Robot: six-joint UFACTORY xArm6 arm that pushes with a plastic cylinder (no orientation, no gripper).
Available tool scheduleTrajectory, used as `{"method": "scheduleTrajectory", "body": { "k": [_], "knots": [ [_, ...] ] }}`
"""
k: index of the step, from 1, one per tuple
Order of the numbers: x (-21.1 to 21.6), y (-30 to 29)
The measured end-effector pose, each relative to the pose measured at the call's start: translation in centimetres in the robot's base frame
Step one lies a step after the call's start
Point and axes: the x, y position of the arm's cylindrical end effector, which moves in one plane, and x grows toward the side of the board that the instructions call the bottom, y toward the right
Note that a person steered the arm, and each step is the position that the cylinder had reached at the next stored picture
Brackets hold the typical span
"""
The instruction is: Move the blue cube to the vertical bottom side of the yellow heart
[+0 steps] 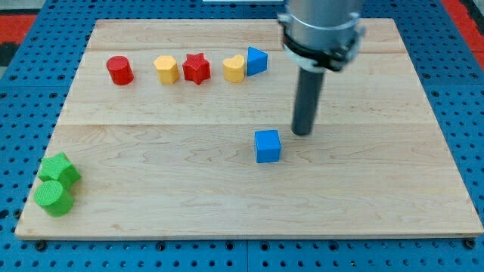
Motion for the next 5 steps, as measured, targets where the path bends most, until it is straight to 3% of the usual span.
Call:
{"method": "scheduleTrajectory", "body": {
  "k": [1,4,5],
  "knots": [
    [2.6,-5.5],
    [-4.1,-11.4],
    [1.4,-13.0]
  ]
}}
